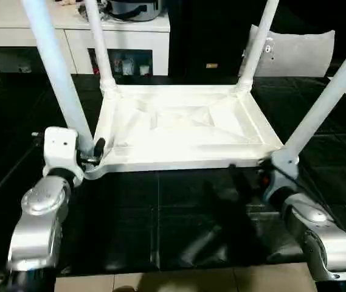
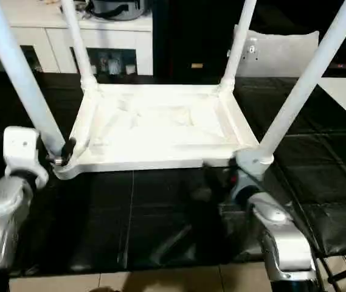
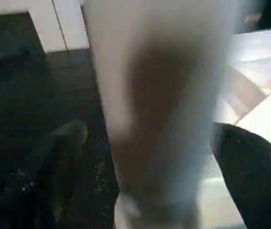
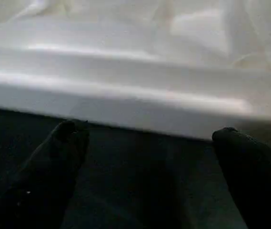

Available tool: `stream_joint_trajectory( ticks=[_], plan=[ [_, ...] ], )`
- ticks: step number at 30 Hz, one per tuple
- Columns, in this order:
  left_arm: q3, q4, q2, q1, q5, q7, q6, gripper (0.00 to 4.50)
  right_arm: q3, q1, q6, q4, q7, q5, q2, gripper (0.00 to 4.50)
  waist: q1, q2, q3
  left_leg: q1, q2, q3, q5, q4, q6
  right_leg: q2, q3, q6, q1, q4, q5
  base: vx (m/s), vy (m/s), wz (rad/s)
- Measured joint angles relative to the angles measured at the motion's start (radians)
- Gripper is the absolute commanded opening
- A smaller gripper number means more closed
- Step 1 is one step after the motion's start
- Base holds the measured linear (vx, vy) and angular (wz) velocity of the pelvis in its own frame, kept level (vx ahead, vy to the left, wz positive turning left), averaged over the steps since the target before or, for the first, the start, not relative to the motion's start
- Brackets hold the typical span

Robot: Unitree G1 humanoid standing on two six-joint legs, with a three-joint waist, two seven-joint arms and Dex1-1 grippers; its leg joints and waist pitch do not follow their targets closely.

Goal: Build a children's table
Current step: Rotate table base

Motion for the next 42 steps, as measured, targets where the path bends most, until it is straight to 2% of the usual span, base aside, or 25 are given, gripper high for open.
stream_joint_trajectory(
  ticks=[2, 4, 8, 11, 15, 18, 23, 24, 27, 29, 34, 38, 42],
  plan=[
    [0.009, 0.071, 0.025, -0.035, -0.019, -0.046, -0.03, 4.49, -0.003, -0.032, -0.001, 0.04, -0.008, -0.001, 0.014, 4.5, 0.001, -0.004, 0.0, 0.0, 0.0, 0.001, 0.0, -0.001, 0.0, 0.0, 0.001, 0.0, -0.003, 0.004, 0.004, 0.0, 0.0, 0.0],
    [0.005, 0.139, 0.046, -0.081, -0.038, -0.125, -0.07, 4.49, -0.022, -0.082, -0.004, 0.112, -0.029, -0.007, 0.017, 4.5, 0.006, -0.012, 0.0, -0.005, 0.0, 0.003, 0.0, 0.0, -0.001, 0.0, 0.004, 0.0, -0.013, 0.014, 0.003, 0.0, 0.0, 0.0],
    [-0.007, 0.187, 0.07, -0.106, -0.089, -0.268, -0.105, 4.49, -0.041, -0.121, -0.006, 0.183, -0.04, -0.018, 0.007, 4.5, 0.021, -0.012, 0.0, -0.005, 0.0, 0.005, 0.0, -0.005, -0.001, 0.0, 0.004, -0.009, -0.016, 0.016, 0.003, 0.0, 0.0, 0.0],
    [-0.039, 0.185, 0.128, -0.107, -0.147, -0.439, -0.1, 4.49, -0.057, -0.162, -0.018, 0.276, -0.049, -0.03, -0.014, 4.5, 0.025, -0.012, 0.0, -0.004, 0.0, 0.006, 0.0, -0.005, -0.001, -0.001, 0.005, -0.009, -0.016, 0.016, 0.003, 0.0, 0.0, 0.0],
    [-0.114, 0.115, 0.213, -0.08, -0.227, -0.698, -0.051, 4.49, -0.09, -0.198, -0.057, 0.397, -0.053, -0.047, -0.054, 4.5, 0.029, -0.015, 0.001, -0.003, -0.001, 0.008, 0.0, -0.004, -0.001, -0.002, 0.007, -0.005, -0.014, 0.016, 0.001, 0.0, 0.0, 0.0],
    [-0.151, 0.055, 0.225, -0.055, -0.29, -0.799, 0.011, 4.49, -0.092, -0.213, -0.105, 0.46, -0.036, -0.052, -0.059, 4.5, 0.021, -0.016, 0.002, -0.001, 0.0, 0.009, 0.001, -0.004, -0.002, -0.002, 0.007, -0.005, -0.015, 0.017, 0.001, 0.0, 0.0, 0.0],
    [-0.233, -0.132, 0.21, -0.024, -0.423, -0.866, 0.143, 4.49, -0.09, -0.232, -0.179, 0.559, 0.015, -0.07, -0.071, 4.5, 0.017, -0.022, 0.005, 0.0, 0.001, 0.01, 0.001, -0.003, -0.002, -0.002, 0.007, -0.01, -0.015, 0.021, 0.004, 0.0, 0.0, 0.0],
    [-0.256, -0.163, 0.197, -0.023, -0.445, -0.875, 0.16, 4.49, -0.086, -0.24, -0.185, 0.567, 0.025, -0.071, -0.069, 4.5, 0.012, -0.023, 0.006, 0.0, 0.001, 0.01, 0.001, -0.002, -0.002, -0.002, 0.007, -0.009, -0.015, 0.021, 0.004, 0.0, 0.0, 0.0],
    [-0.306, -0.229, 0.173, -0.025, -0.48, -0.88, 0.205, 4.49, -0.057, -0.276, -0.212, 0.588, 0.084, -0.072, -0.066, 4.5, -0.01, -0.027, 0.008, 0.0, 0.003, 0.01, 0.002, 0.0, -0.004, 0.0, 0.007, -0.009, -0.016, 0.024, 0.004, 0.0, 0.0, 0.0],
    [-0.33, -0.248, 0.167, -0.033, -0.484, -0.883, 0.226, 4.49, -0.045, -0.291, -0.233, 0.596, 0.123, -0.072, -0.062, 4.5, -0.018, -0.028, 0.009, 0.0, 0.004, 0.011, 0.003, 0.0, -0.005, 0.0, 0.007, -0.009, -0.016, 0.025, 0.004, 0.0, 0.0, 0.0],
    [-0.344, -0.276, 0.12, -0.087, -0.522, -0.867, 0.295, 4.49, 0.016, -0.321, -0.303, 0.606, 0.249, -0.082, -0.041, 4.5, -0.029, -0.031, 0.01, 0.0, 0.005, 0.011, 0.005, 0.001, -0.008, 0.0, 0.006, -0.01, -0.016, 0.031, 0.003, 0.0, 0.0, 0.0],
    [-0.344, -0.314, 0.061, -0.121, -0.595, -0.83, 0.343, 4.49, 0.033, -0.365, -0.341, 0.628, 0.282, -0.088, -0.024, 4.5, -0.026, -0.032, 0.011, 0.0, 0.005, 0.009, 0.005, 0.006, -0.007, 0.0, 0.006, -0.01, -0.017, 0.032, 0.004, 0.0, 0.0, 0.0],
    [-0.371, -0.346, -0.019, -0.173, -0.652, -0.809, 0.368, 4.49, 0.065, -0.409, -0.371, 0.635, 0.317, -0.088, 0.013, 4.5, -0.001, -0.033, 0.011, 0.0, 0.005, 0.009, 0.005, 0.006, -0.007, 0.0, 0.006, -0.011, -0.017, 0.032, 0.003, 0.0, 0.0, 0.0]
  ],
)
